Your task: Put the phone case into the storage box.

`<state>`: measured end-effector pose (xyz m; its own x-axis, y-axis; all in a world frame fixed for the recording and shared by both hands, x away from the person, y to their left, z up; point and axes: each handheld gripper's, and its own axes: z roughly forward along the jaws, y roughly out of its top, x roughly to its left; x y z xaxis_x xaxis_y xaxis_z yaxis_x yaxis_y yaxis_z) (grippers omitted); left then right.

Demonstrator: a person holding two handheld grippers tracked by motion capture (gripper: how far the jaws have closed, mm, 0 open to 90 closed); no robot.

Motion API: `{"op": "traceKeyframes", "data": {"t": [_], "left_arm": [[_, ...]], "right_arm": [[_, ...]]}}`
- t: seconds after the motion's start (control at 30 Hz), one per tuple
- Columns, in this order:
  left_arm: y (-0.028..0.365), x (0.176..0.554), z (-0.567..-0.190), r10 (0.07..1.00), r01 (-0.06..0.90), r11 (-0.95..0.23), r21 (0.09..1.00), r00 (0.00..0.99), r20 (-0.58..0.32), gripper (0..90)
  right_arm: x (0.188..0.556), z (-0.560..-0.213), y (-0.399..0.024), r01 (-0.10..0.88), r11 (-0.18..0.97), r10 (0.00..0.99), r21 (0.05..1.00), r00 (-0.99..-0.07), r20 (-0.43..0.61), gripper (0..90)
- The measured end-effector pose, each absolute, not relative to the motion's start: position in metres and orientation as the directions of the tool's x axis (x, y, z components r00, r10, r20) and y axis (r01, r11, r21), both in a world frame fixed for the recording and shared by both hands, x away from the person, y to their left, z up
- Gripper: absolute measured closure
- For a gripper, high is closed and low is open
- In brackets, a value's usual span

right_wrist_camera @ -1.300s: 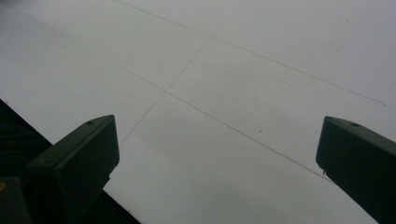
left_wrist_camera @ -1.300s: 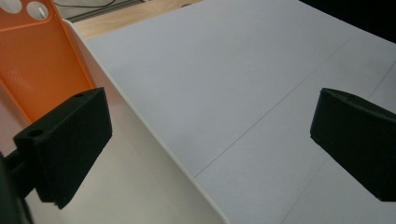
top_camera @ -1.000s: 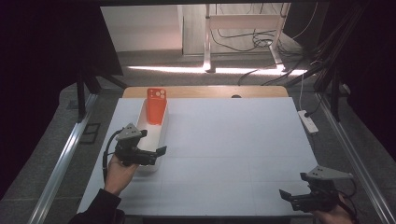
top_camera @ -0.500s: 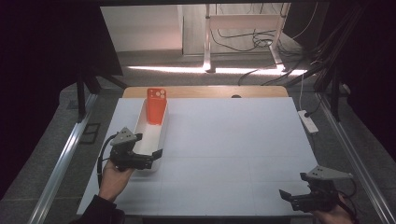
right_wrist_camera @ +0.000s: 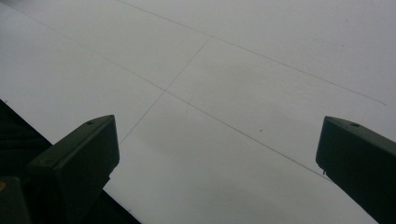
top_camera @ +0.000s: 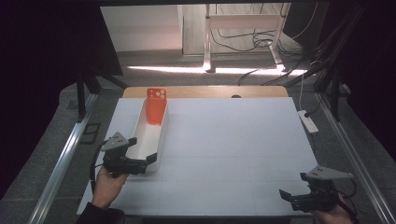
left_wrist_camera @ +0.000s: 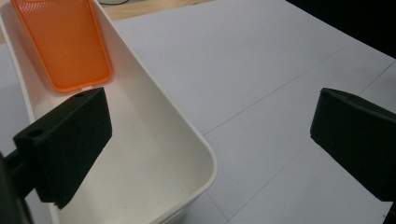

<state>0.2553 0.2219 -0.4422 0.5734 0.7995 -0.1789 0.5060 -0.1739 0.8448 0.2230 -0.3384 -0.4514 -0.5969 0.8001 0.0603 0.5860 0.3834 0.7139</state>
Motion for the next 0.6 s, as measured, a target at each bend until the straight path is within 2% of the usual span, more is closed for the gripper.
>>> {"op": "traceKeyframes", "data": {"t": [0.6], "left_arm": [[0.233, 0.239, -0.446, 0.819, 0.519, -0.148, 0.842, 0.542, -0.19, 0.0]], "right_arm": [[0.223, -0.451, -0.339, 0.588, 0.381, 0.802, 0.714, -0.594, 0.061, 0.0]]}}
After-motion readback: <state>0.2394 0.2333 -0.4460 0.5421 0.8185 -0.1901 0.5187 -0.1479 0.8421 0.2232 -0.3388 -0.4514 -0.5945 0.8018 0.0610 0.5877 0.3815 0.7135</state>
